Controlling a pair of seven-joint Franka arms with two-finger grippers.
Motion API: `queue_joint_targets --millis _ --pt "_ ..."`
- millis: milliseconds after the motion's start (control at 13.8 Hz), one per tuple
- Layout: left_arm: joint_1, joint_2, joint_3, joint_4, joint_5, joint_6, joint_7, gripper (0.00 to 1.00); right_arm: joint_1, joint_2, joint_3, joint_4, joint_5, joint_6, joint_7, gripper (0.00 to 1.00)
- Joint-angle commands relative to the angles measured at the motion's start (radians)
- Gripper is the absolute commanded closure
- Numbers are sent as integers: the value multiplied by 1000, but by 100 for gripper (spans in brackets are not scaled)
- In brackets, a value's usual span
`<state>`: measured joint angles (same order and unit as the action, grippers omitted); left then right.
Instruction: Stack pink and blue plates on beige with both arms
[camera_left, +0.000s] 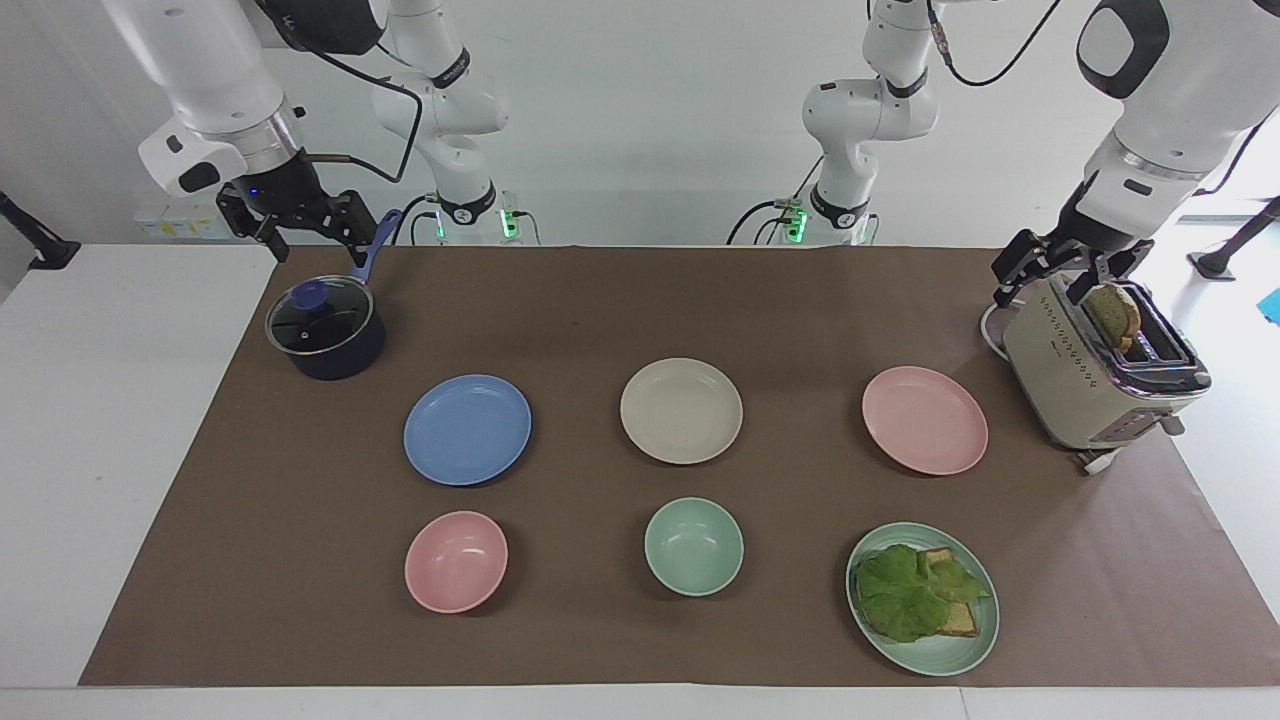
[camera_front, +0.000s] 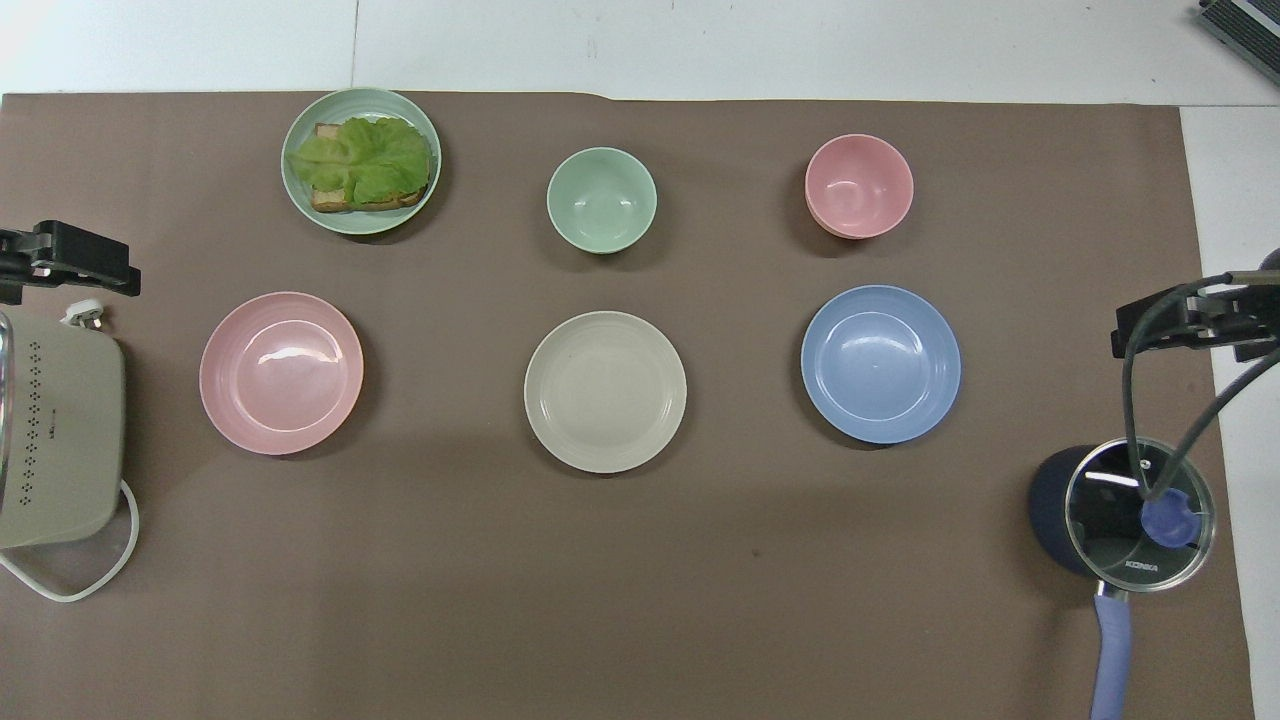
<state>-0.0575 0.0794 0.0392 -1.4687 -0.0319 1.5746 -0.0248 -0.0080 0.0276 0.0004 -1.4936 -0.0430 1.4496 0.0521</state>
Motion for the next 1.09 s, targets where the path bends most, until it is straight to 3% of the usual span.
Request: queue_joint_targets --millis 0,1018 --pt "2 -21 1 -18 -13 -5 -9 0 -10 -11 7 -16 2 14 12 0" --pt "2 -23 1 -16 -13 -50 -10 0 -12 -12 4 -17 0 15 18 0"
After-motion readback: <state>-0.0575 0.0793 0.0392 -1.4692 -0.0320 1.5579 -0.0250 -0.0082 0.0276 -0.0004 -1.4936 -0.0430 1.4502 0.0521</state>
